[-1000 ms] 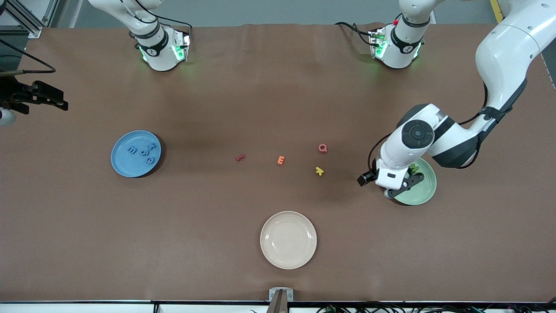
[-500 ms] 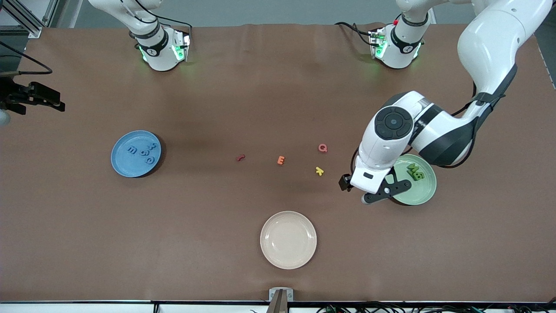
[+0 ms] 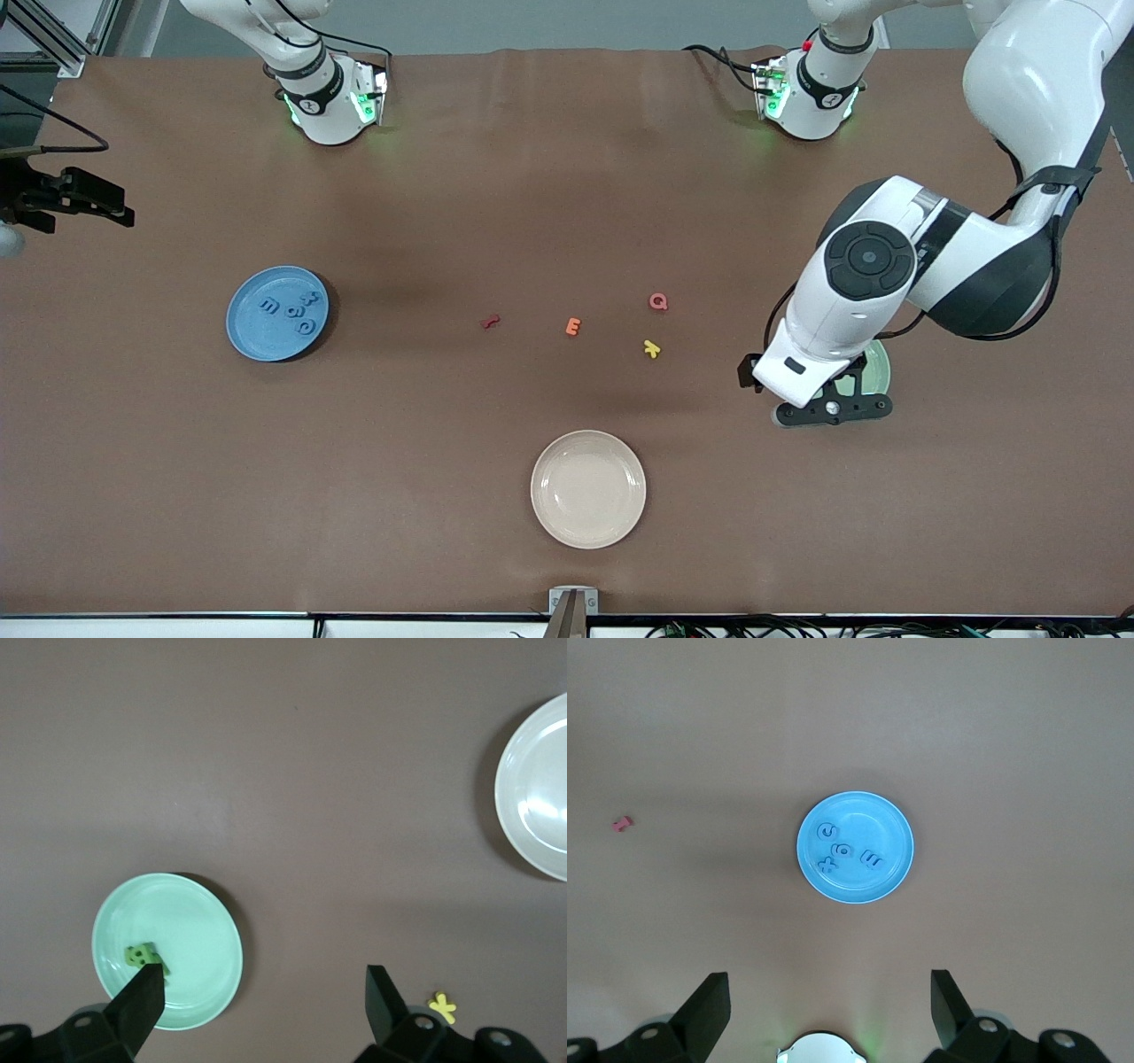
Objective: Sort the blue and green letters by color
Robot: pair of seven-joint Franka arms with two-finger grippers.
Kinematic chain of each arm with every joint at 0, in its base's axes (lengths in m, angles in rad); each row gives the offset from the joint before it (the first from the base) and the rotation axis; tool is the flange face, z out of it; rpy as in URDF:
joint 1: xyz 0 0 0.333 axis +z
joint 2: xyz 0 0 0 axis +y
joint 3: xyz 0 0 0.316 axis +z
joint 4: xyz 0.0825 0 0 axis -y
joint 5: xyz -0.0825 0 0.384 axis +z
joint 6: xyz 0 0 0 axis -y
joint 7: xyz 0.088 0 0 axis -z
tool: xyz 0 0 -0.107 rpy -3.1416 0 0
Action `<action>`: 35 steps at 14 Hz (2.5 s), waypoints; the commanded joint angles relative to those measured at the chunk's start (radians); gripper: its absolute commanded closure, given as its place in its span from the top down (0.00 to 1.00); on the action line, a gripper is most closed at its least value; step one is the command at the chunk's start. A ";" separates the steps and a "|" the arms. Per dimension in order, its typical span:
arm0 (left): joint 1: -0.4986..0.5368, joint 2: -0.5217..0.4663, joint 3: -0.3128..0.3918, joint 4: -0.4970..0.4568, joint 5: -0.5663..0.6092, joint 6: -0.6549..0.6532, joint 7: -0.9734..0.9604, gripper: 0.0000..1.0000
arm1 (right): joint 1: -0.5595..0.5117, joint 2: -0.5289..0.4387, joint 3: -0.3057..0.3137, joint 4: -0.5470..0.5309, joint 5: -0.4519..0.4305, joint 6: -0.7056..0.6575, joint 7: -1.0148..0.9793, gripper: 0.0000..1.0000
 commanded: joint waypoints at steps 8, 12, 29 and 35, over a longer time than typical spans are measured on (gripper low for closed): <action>-0.298 -0.392 0.594 0.054 -0.422 -0.021 0.287 1.00 | -0.005 -0.126 0.000 -0.156 0.008 0.074 0.001 1.00; -0.397 -0.593 0.971 -0.056 -0.797 -0.031 0.522 1.00 | -0.005 -0.134 0.000 -0.167 0.009 0.077 0.002 1.00; -0.373 -0.822 1.151 -0.224 -0.853 -0.151 0.713 1.00 | -0.005 -0.149 -0.003 -0.165 0.039 0.102 0.013 1.00; -0.368 -0.821 1.150 -0.179 -0.865 -0.177 0.762 1.00 | -0.007 -0.151 -0.001 -0.167 0.040 0.098 0.047 1.00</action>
